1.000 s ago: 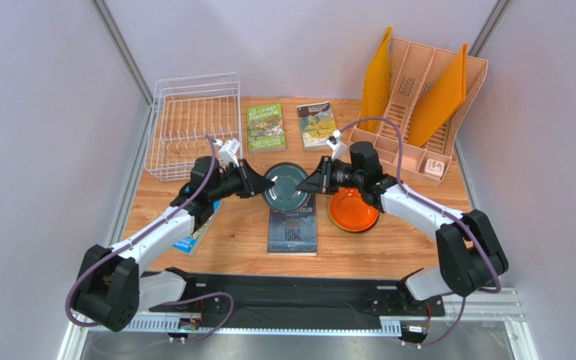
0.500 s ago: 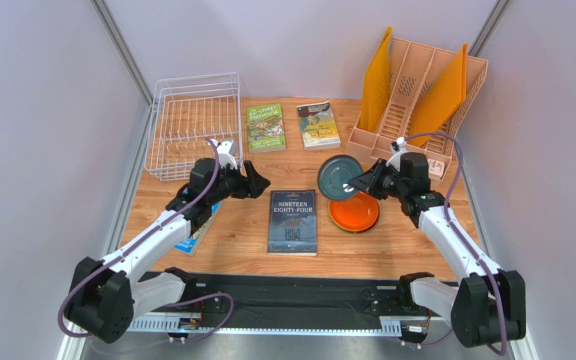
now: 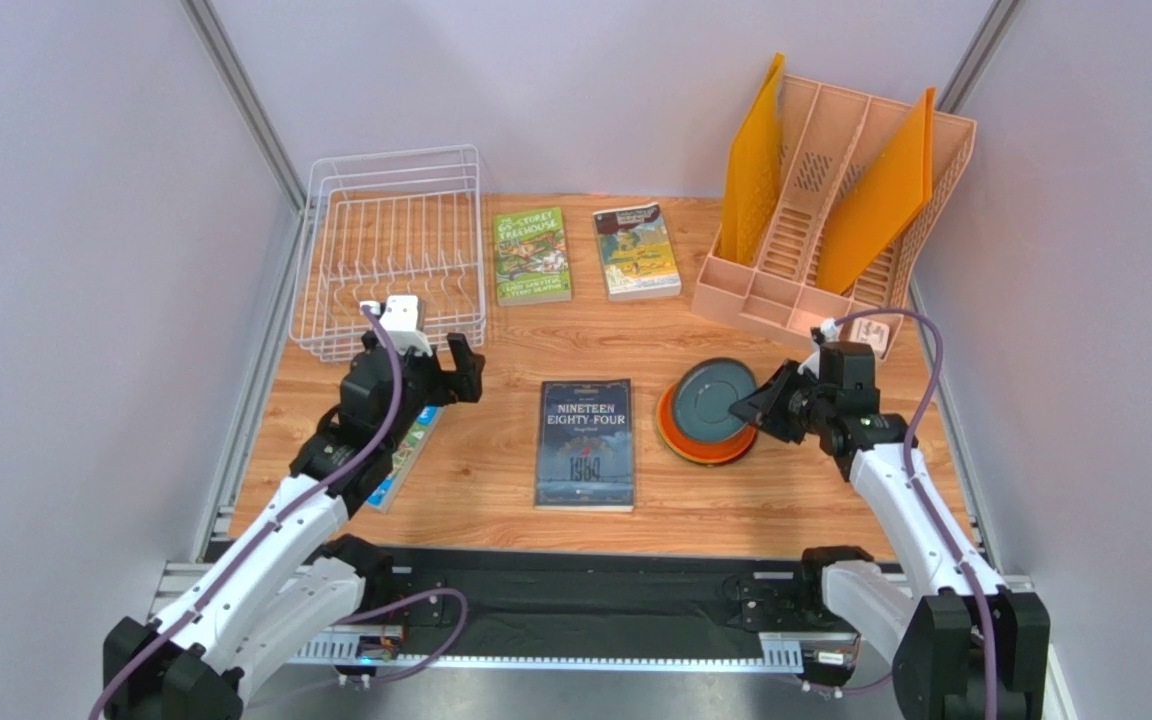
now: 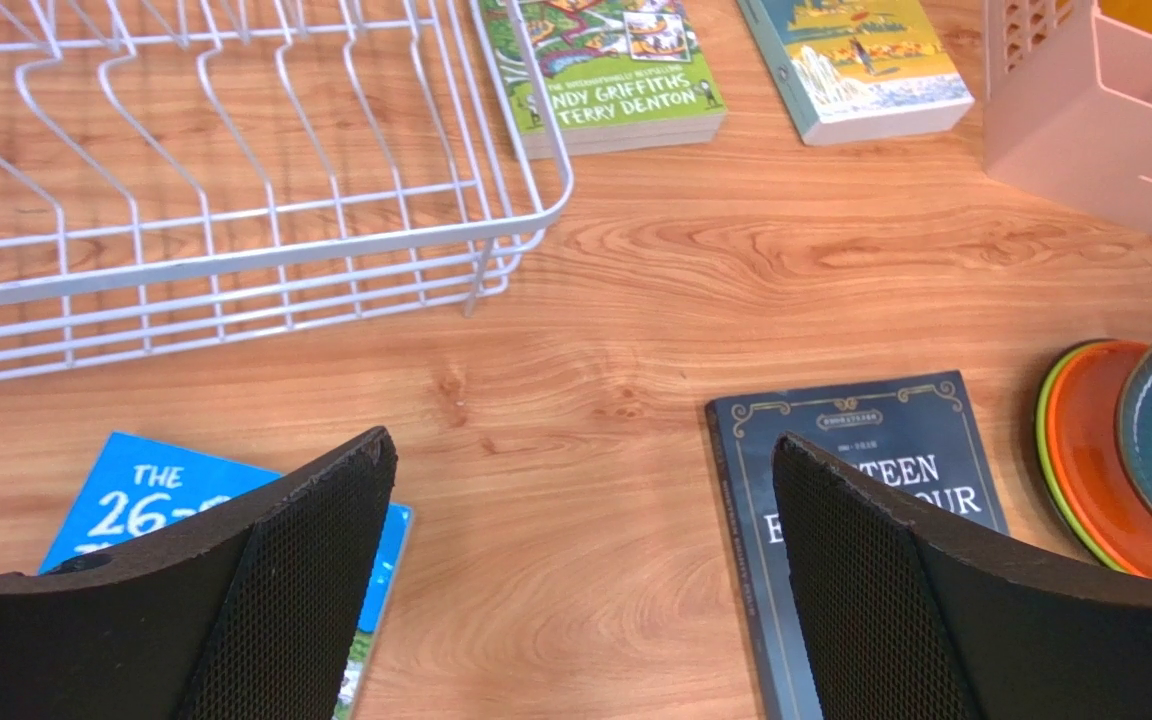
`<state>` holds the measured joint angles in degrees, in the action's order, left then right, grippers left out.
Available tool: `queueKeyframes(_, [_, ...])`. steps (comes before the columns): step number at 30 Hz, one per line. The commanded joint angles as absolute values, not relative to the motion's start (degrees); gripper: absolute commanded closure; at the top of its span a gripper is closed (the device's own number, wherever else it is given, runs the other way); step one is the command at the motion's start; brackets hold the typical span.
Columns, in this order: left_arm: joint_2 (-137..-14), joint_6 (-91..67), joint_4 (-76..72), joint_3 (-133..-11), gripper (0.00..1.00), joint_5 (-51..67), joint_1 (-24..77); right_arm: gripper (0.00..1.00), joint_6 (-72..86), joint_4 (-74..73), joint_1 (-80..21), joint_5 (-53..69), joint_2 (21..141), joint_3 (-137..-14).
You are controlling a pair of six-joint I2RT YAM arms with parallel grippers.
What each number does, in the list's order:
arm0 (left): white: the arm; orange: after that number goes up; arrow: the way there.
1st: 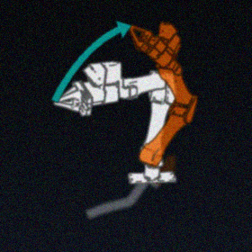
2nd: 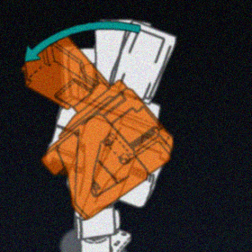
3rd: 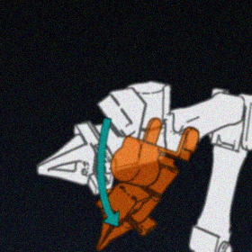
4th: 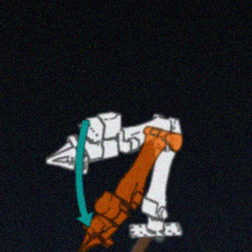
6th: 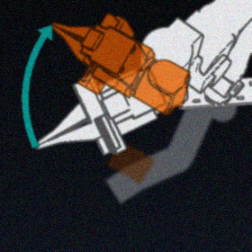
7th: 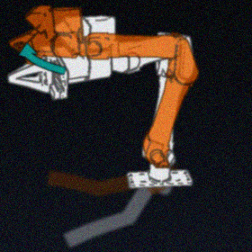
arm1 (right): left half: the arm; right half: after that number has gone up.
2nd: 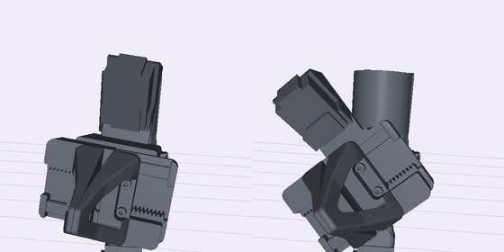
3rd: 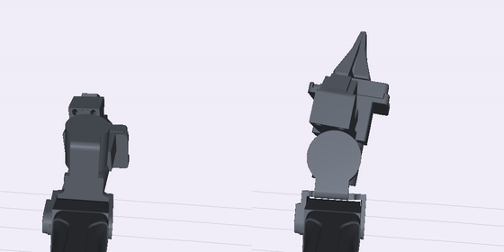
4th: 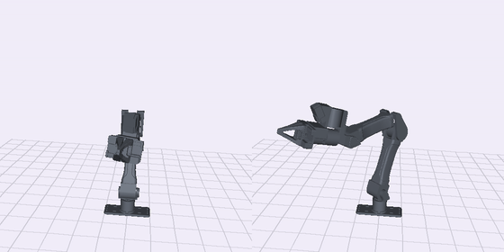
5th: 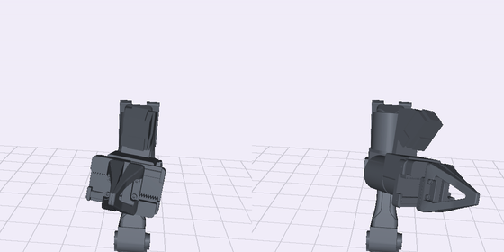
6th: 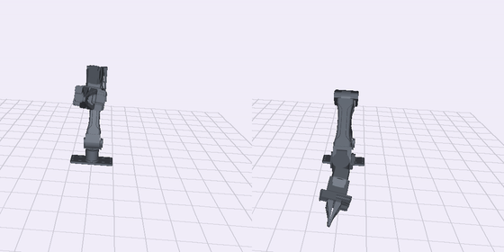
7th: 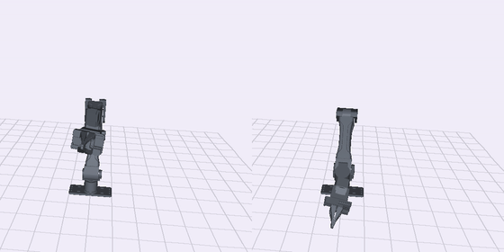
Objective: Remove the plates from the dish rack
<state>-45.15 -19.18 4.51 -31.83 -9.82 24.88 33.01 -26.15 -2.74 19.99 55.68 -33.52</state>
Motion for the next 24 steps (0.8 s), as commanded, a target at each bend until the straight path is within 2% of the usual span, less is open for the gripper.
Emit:
queueKeyframes(1, [-43.42, -16.97, 5.18, -31.55, 0.0, -12.66, 25.05, 1.0, 33.31, -22.77, -2.55, 21.53, 55.46, -33.31])
queueKeyframes(9, [-44.03, -17.4, 6.15, -31.64, 0.0, -12.75, 25.05, 0.99, 34.01, -20.39, -2.55, 23.55, 59.5, -32.52])
queueKeyframes(14, [-44.82, -17.84, 5.98, -31.73, 0.0, -12.3, 25.05, 0.95, 33.92, -19.78, -2.46, 24.08, 60.64, -32.78])
queueKeyframes(17, [-45.09, -17.93, 5.98, -31.99, 0.0, -12.13, 25.05, 0.75, 33.93, -20.04, -2.55, 24.26, 61.0, -32.96])
queueKeyframes(18, [-45.09, -17.84, 5.89, -31.91, 0.0, -11.78, 25.05, 0.61, 34.01, -19.87, -2.55, 24.08, 61.0, -32.87])
queueKeyframes(24, [-45.44, -18.19, 5.54, -31.9, 0.0, -10.99, 25.05, 0.39, 33.4, -19.78, -2.46, 23.73, 61.43, -32.87])
